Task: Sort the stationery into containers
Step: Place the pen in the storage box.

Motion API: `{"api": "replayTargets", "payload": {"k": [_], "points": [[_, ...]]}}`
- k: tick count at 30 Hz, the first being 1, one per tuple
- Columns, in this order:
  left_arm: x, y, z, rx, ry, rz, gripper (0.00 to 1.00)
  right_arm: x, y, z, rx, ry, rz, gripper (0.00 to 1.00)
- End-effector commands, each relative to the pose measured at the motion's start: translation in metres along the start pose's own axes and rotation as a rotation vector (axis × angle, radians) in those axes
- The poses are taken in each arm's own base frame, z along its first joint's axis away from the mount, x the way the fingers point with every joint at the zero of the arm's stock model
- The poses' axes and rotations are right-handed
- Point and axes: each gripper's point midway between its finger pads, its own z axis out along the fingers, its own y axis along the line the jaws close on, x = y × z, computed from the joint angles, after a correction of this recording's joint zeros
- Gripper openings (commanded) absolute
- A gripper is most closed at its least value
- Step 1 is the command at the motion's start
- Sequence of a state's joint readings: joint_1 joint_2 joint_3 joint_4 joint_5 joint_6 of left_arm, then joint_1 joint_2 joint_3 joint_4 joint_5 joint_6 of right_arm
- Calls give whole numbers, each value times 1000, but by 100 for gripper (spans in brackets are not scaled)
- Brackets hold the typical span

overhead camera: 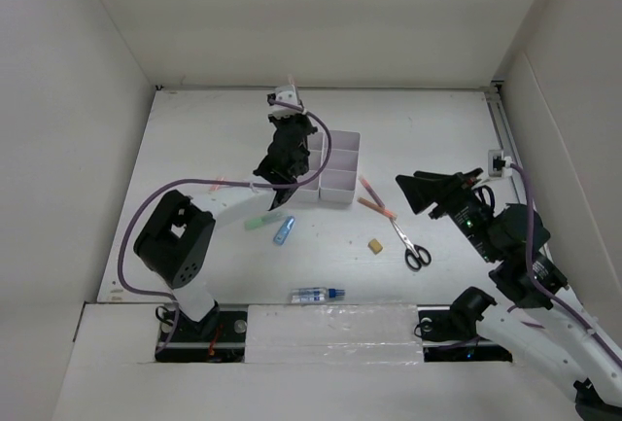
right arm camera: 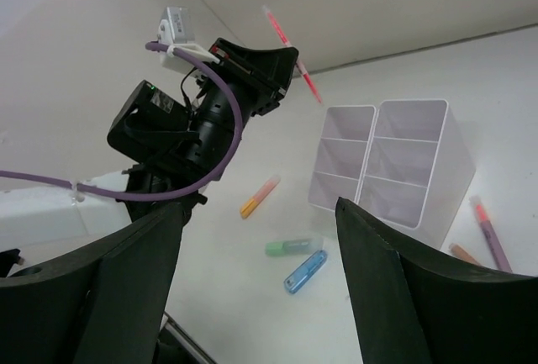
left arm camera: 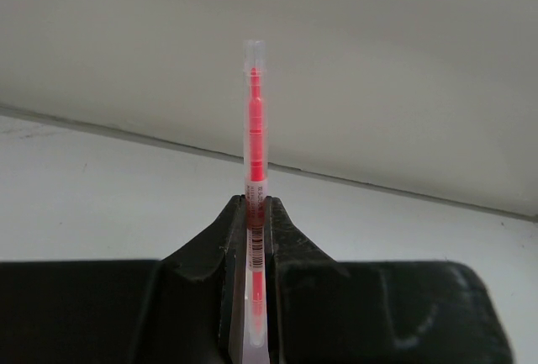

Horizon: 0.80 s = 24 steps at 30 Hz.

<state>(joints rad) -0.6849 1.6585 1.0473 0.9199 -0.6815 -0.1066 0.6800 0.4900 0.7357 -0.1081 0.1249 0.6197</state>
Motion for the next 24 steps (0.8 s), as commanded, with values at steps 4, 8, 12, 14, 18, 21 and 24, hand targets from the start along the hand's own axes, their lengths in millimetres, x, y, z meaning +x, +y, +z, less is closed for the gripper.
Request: {"api": "replayTargets", "payload": {"k": [4,8,12,14,18,21,24], "points": [[-27,-7,11,21,-88,-65,0,-6,-5,-3,25,-25,-17,79],[-19,-5,18,39,-79,-70,0,-4,-7,-3,30,-18,-18,79],[-9,1,20,32,-87,-77,0,-2,-8,-4,36,-10,-20,79],[-3,2,19,31,-80,-71,0,-4,-8,-5,38,-8,-29,79],[6,1,20,40,-76,-78,0,-2,-9,-5,44,1,-31,79],[10,0,18,48,-66,-97,0,-2,-9,-5,44,1,-31,79],[19,0,17,55,-48,-108,0,0,-11,-5,49,8,-32,79]]}}
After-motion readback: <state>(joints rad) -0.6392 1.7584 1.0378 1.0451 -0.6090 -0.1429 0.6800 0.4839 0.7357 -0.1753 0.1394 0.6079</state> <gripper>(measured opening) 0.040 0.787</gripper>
